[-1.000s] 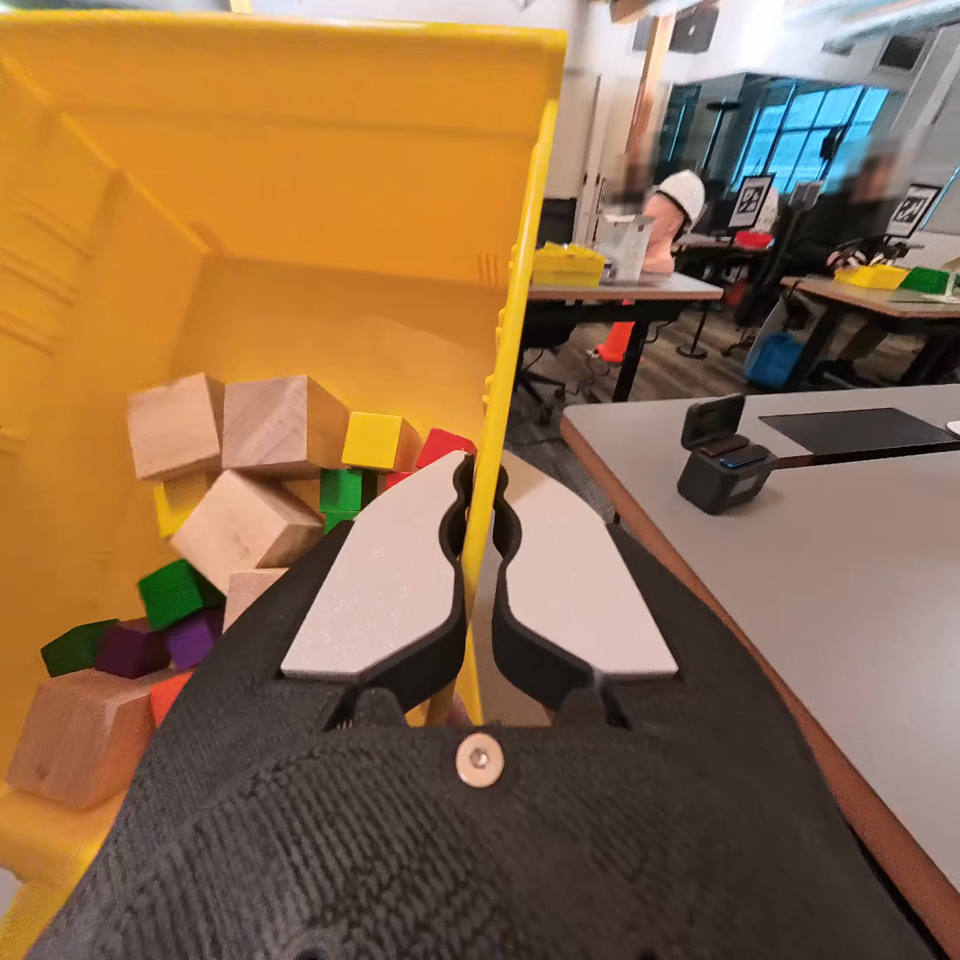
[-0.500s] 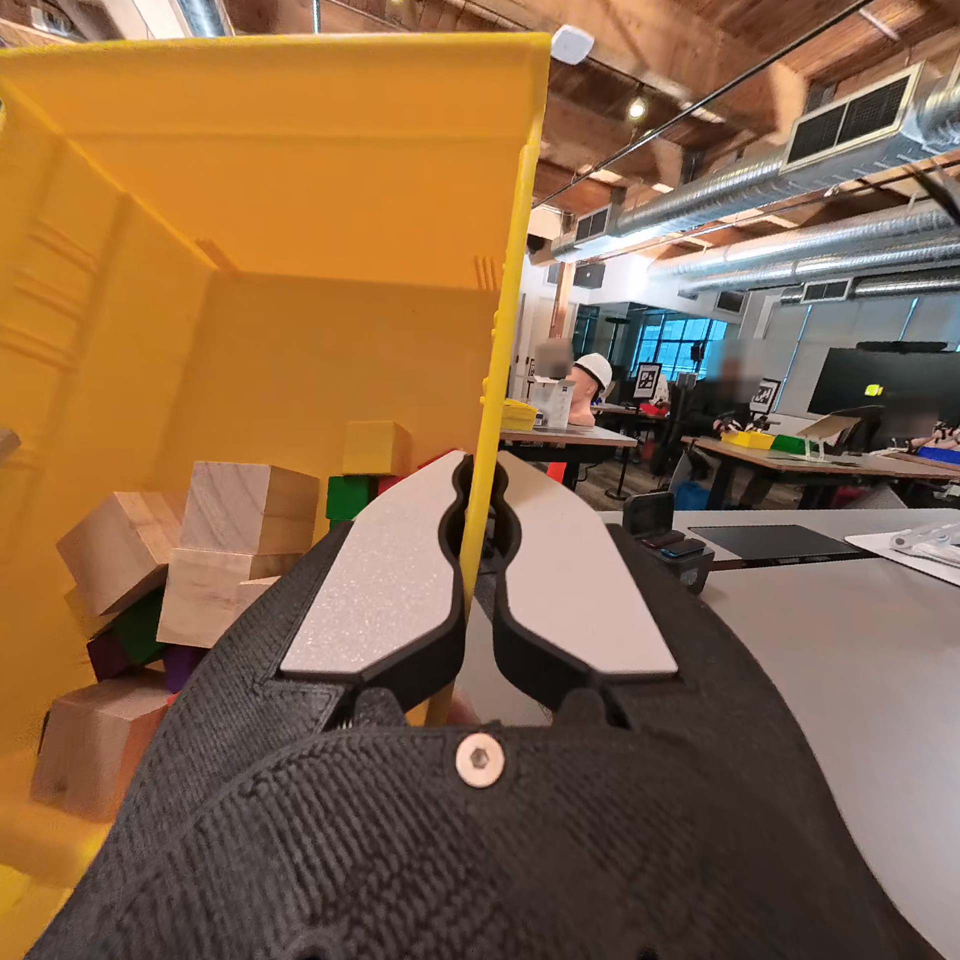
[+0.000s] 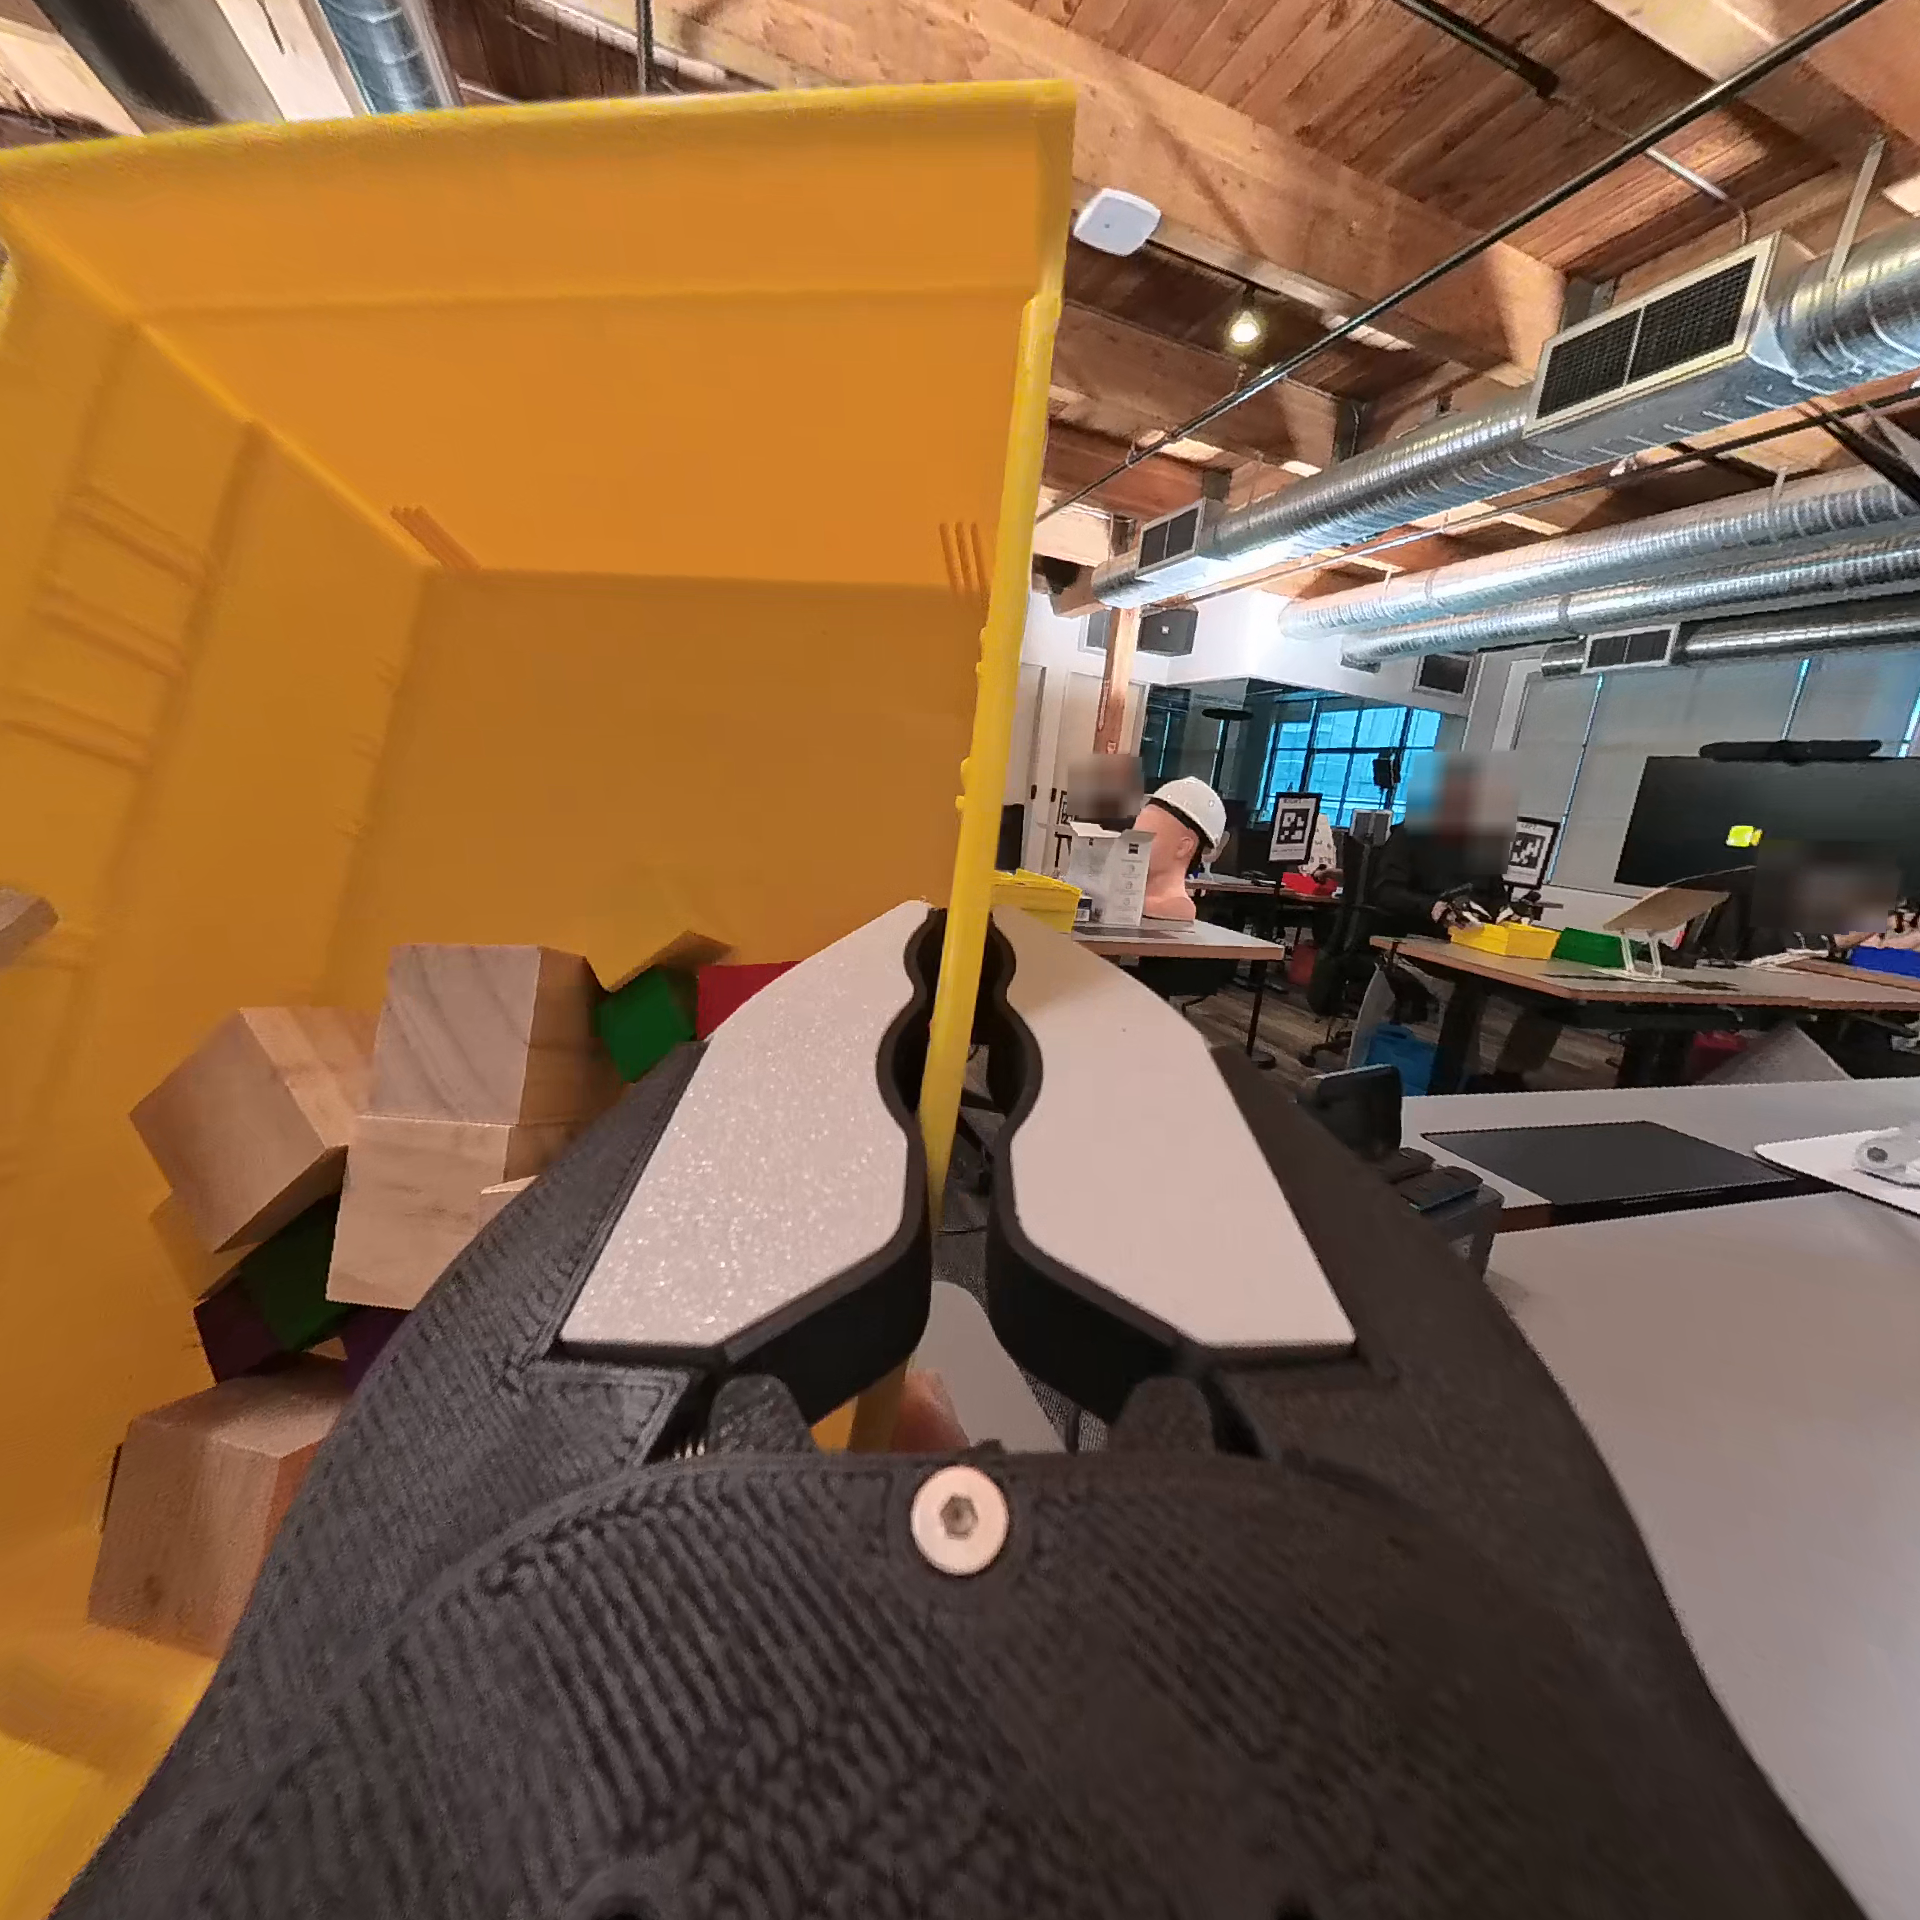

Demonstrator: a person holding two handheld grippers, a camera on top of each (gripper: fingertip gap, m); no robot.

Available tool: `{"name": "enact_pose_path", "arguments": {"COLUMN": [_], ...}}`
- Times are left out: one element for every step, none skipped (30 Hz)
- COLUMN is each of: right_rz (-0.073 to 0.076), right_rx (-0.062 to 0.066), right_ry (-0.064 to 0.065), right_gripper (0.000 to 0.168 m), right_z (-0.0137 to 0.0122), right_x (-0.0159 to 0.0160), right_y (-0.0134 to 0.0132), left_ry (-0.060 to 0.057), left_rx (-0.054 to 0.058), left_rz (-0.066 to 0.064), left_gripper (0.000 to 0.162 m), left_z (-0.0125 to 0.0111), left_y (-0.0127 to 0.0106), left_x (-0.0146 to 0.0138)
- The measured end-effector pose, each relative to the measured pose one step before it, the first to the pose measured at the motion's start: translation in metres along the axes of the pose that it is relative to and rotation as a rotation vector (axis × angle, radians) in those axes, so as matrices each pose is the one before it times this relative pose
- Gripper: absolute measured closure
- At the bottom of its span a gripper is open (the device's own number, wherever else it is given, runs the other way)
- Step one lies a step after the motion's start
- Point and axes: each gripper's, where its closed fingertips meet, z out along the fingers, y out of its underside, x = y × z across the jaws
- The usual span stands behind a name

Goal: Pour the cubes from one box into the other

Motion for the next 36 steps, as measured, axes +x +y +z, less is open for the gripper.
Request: {"name": "enact_pose_path", "arguments": {"right_rz": [-0.0035, -0.0059, 0.0, -0.0017, -0.0068, -0.0088, -0.0122, -0.0084, -0.0001, 0.0003, -0.0058, -0.0185, -0.036, -0.014, 0.0022, -0.0035, -0.0033, 0.005, 0.0232, 0.0182, 0.0057, 0.0063, 0.0173, 0.0152, 0.0011, 0.0156, 0.0241, 0.0119, -0.0073, -0.0248, -0.0128, 0.0044, 0.0021, -0.0009, 0.005, 0.0098], "right_rx": [-0.0019, 0.0, 0.001, 0.002, 0.0055, 0.0068, 0.0043, 0.0013, 0.0016, 0.0047, 0.01, 0.0213, 0.0139, 0.0088, 0.004, 0.0028, 0.0073, 0.0014, 0.0003, -0.0005, -0.0021, 0.0011, 0.0081, 0.002, -0.0155, -0.0235, -0.0275, -0.0253, -0.0119, -0.0044, 0.0108, 0.0213, 0.0288, 0.0315, 0.0327, 0.0284], "right_ry": [0.0043, 0.0046, 0.002, 0.0019, 0.0035, -0.0004, -0.0025, 0.0024, 0.0014, 0.0038, 0.0075, 0.0096, 0.0105, -0.0047, -0.0123, -0.0019, 0.0051, 0.0058, -0.001, 0.0005, 0.0071, 0.0042, -0.0094, -0.0061, 0.0045, -0.0019, -0.0074, 0.0029, 0.0078, 0.0066, -0.0018, -0.0076, -0.0042, 0.0057, 0.0109, 0.0089], "right_gripper": [0.162, 0.163, 0.163, 0.163, 0.163, 0.163, 0.163, 0.164, 0.164, 0.164, 0.164, 0.164, 0.164, 0.164, 0.164, 0.164, 0.164, 0.164, 0.164, 0.164, 0.164, 0.164, 0.163, 0.163, 0.163, 0.163, 0.163, 0.162, 0.162, 0.162, 0.162, 0.163, 0.163, 0.162, 0.162, 0.162], "right_z": [0.00075, 0.00081, 0.00081, 0.00072, 0.0003, 0.00038, 0.0007, 0.00084, 0.00076, 0.00034, -0.0003, -0.00077, -0.00072, -0.00027, -0.00044, -0.00081, -0.00075, -0.00016, -0.00016, -0.00012, -0.00044, -0.00054, -0.00064, -0.00093, -0.00035, 0.00009, 0.00016, -0.00011, -0.00063, -0.00124, -0.00121, -0.00104, -0.00117, -0.00148, -0.00208, -0.00209], "right_x": [-0.00021, -0.00026, -0.0002, -0.00027, -0.00026, -0.00063, -0.0007, 0.00001, 0.00041, 0.00101, 0.00126, 0.00063, 0.0, -0.00143, -0.00227, -0.00152, -0.00021, 0.00108, 0.00124, 0.00068, 0.00081, 0.00041, -0.00021, -0.00002, 0.00073, 0.00085, 0.00087, 0.00111, 0.00051, -0.00023, -0.00063, -0.00024, 0.00035, 0.00108, 0.00152, 0.00143], "right_y": [0.00123, 0.00082, 0.00043, 0.0, -0.00058, -0.00097, -0.00069, -0.0001, -0.00001, -0.00052, -0.00154, -0.00334, -0.00281, -0.00198, -0.00088, -0.00009, -0.00026, 0.00112, 0.00137, 0.00144, 0.00143, 0.00096, -0.00041, -0.00054, 0.00096, 0.00098, 0.00055, -0.00009, -0.00151, -0.00269, -0.00375, -0.00379, -0.00325, -0.00247, -0.00191, -0.00112], "left_ry": [-0.0001, -0.0005, -0.001, -0.001, 0.0028, 0.0029, -0.0019, 0.0011, 0.0007, 0.0019, 0.0057, 0.0067, 0.0151, 0.0065, -0.0122, -0.0152, -0.0112, -0.0048, -0.0048, -0.0116, -0.0107, -0.0033, -0.0013, -0.0013, 0.0036, 0.0031, -0.0005, 0.0019, 0.0031, 0.0024, 0.0009, 0.0047, 0.0074, 0.0094, 0.0111, 0.0107], "left_rx": [-0.0022, -0.0073, -0.012, -0.0096, -0.006, -0.0088, -0.0162, -0.0113, -0.0083, -0.0123, -0.0234, -0.055, -0.0505, -0.0349, -0.0108, 0.0107, -0.0064, -0.0133, 0.0003, 0.0084, 0.0095, 0.0174, 0.0183, 0.0168, 0.0151, 0.0135, 0.0096, 0.0048, -0.0016, -0.002, -0.0039, 0.0084, 0.0153, 0.0193, 0.0247, 0.0246], "left_rz": [0.0031, 0.0026, 0.0021, 0.0034, -0.002, -0.0008, 0.0019, -0.0019, 0.0055, 0.0189, 0.0163, -0.0271, -0.053, -0.0457, -0.0256, -0.004, 0.0038, -0.003, -0.0087, 0.013, 0.0097, -0.0178, -0.0233, -0.0056, -0.0077, 0.0005, 0.008, 0.0045, -0.0072, -0.002, -0.0074, -0.009, 0.0001, 0.003, 0.0085, 0.0148], "left_gripper": [0.157, 0.157, 0.157, 0.157, 0.157, 0.157, 0.157, 0.157, 0.157, 0.157, 0.157, 0.157, 0.157, 0.158, 0.158, 0.158, 0.158, 0.158, 0.158, 0.158, 0.158, 0.158, 0.158, 0.158, 0.158, 0.158, 0.158, 0.158, 0.158, 0.158, 0.158, 0.158, 0.158, 0.158, 0.158, 0.158], "left_z": [0.00068, 0.00075, 0.0006, 0.00051, 0.00042, 0.00042, 0.00053, 0.00009, 0.00004, -0.00014, -0.00021, 0.00082, 0.00093, 0.00047, -0.00042, -0.00117, -0.00088, -0.00066, -0.00101, -0.00097, -0.00093, -0.0007, -0.00082, -0.0008, -0.00104, -0.00112, -0.00081, -0.00054, -0.00001, 0.00035, 0.00019, -0.00033, -0.00086, -0.00128, -0.00103, -0.00054], "left_y": [0.00009, 0.00068, 0.00103, 0.00018, -0.00073, -0.00071, -0.00034, -0.00164, -0.00212, -0.00163, 0.0, 0.00406, 0.00397, 0.003, 0.0009, -0.00132, 0.00029, 0.00083, -0.00051, -0.00148, -0.00167, -0.00243, -0.00231, -0.00223, -0.00224, -0.00211, -0.00153, -0.00073, 0.00012, 0.00035, 0.00045, -0.00111, -0.00237, -0.00322, -0.00346, -0.00298], "left_x": [-0.00065, -0.00057, -0.00063, -0.00059, -0.00057, -0.00079, -0.00116, -0.0005, -0.00008, 0.00039, 0.00074, 0.00097, 0.00091, -0.00051, -0.00216, -0.00163, -0.00014, 0.00111, 0.00114, 0.00089, 0.00111, 0.00117, 0.0, -0.00022, 0.00114, 0.00162, 0.00097, 0.00107, 0.00103, 0.00039, -0.00012, -0.00022, 0.00025, 0.0013, 0.00185, 0.00168]}}
